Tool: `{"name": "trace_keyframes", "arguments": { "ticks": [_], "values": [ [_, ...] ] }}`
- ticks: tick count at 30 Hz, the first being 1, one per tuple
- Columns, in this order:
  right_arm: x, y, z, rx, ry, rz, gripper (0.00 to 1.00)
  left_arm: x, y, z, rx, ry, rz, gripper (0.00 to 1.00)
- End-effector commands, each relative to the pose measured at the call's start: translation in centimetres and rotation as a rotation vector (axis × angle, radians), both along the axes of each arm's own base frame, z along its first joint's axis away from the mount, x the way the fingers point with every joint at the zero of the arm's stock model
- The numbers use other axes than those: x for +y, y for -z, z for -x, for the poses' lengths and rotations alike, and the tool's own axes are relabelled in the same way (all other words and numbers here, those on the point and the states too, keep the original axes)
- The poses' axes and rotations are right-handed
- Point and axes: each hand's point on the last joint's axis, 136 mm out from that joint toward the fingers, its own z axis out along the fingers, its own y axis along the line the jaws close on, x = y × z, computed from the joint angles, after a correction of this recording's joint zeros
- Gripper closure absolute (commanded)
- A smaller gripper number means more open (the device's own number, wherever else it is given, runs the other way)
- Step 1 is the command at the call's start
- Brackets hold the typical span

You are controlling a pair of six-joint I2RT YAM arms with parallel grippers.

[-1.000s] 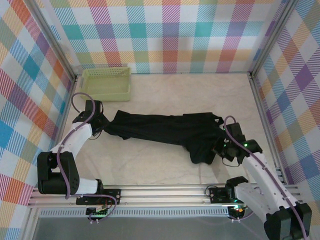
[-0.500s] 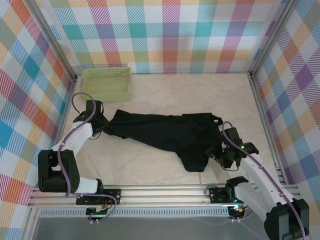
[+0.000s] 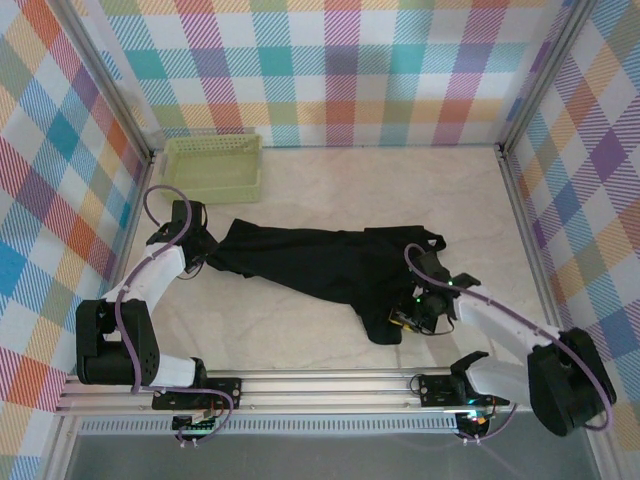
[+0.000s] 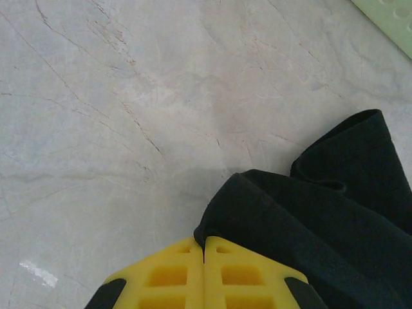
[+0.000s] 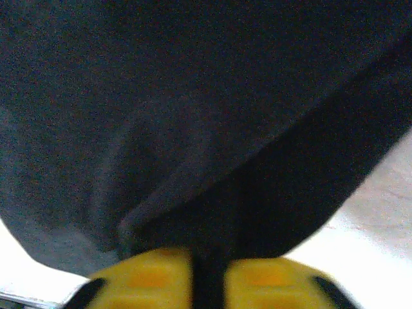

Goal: Fold the inside-out t-shirt

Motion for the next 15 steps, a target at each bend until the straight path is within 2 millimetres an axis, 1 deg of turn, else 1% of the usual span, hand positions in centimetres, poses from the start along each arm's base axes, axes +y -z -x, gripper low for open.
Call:
{"name": "trace_keyframes", "arguments": {
  "ticks": [1, 2, 4, 5, 6, 7, 10, 12, 14, 15],
  "values": [
    [1.9, -6.6, -5.3, -0.207, -0.022, -0.067, 0.95, -0.5, -1.8, -1.2, -0.04, 0.005, 0.036, 1.0],
    [1.5, -8.5, -6.2, -0.254, -0.01, -0.058, 0.96, -0.7, -2.4, -1.4, -0.052, 0.011, 0.043, 1.0],
    [0.4, -10.9, -6.7, -0.294, 0.024, -0.04, 0.95, -0.7, -4.0, -1.7, -0.085, 0.012, 0.038, 1.0],
    [-0.3, -11.4, -6.3, -0.293, 0.045, -0.03, 0.95, -0.4, -4.7, -1.8, -0.101, 0.007, 0.026, 1.0],
    [-0.7, -11.4, -5.7, -0.279, 0.071, -0.026, 0.92, -0.2, -5.2, -1.7, -0.111, 0.0, 0.013, 1.0],
    [-0.9, -11.0, -5.0, -0.264, 0.085, -0.032, 0.89, 0.0, -5.4, -1.6, -0.114, -0.006, 0.003, 1.0],
    [-1.0, -7.5, -2.0, -0.157, 0.141, -0.083, 0.85, 0.1, -5.1, -1.4, -0.108, -0.011, 0.0, 1.0],
    [-1.4, -5.2, -0.1, -0.104, 0.169, -0.091, 0.74, 0.0, -4.3, -1.2, -0.09, -0.006, 0.008, 1.0],
    [-2.0, -3.9, 1.3, -0.082, 0.189, -0.079, 0.6, 0.0, -3.5, -1.0, -0.067, -0.008, 0.005, 1.0],
    [-2.3, -3.5, 1.8, -0.079, 0.195, -0.07, 0.57, 0.1, -3.2, -1.0, -0.058, -0.009, -0.002, 1.0]
  ]
}}
